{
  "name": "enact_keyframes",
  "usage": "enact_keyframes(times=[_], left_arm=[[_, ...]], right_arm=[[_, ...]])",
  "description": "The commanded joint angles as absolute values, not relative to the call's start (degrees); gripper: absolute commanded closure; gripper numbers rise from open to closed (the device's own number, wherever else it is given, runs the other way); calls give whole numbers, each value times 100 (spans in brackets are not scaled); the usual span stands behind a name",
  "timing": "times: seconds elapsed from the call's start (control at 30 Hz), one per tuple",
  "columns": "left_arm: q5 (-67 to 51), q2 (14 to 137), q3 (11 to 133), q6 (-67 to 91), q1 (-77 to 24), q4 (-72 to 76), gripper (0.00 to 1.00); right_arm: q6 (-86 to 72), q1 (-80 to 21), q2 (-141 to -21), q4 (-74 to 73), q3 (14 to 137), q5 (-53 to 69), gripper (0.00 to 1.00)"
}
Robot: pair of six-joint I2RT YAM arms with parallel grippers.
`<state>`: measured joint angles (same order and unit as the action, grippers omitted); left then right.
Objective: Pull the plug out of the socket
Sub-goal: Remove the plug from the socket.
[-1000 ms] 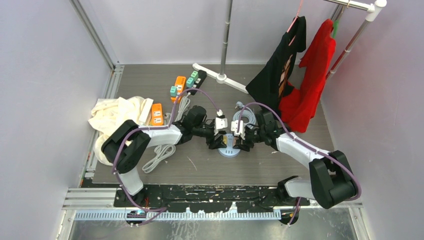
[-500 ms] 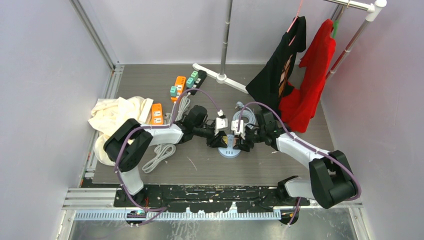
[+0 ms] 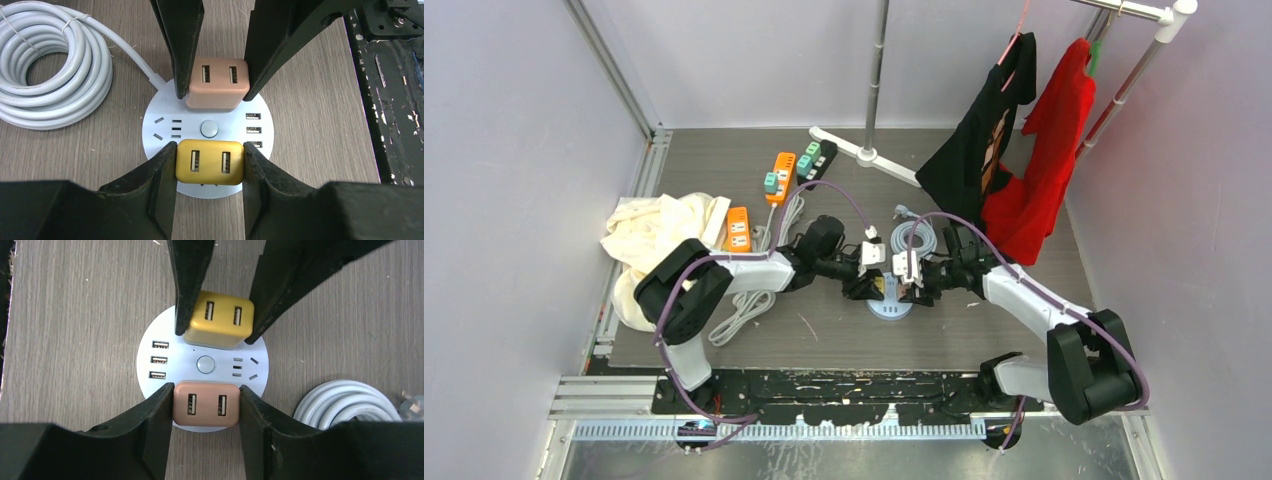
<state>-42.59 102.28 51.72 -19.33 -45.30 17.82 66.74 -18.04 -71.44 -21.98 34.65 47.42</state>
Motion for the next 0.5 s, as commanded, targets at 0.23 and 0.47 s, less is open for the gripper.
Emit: enact_keyframes(times=[0.23,0.47], left_arm=[[-3816,10476,4905,-1807,-4576,1533,100],[-3791,10531,4948,-1916,-4579,1266,100]], right_arm=[[5869,-1690,-7253,-1484,3702,4832,99],[7613,-1354,-6906,-3379,3631,5038,99]])
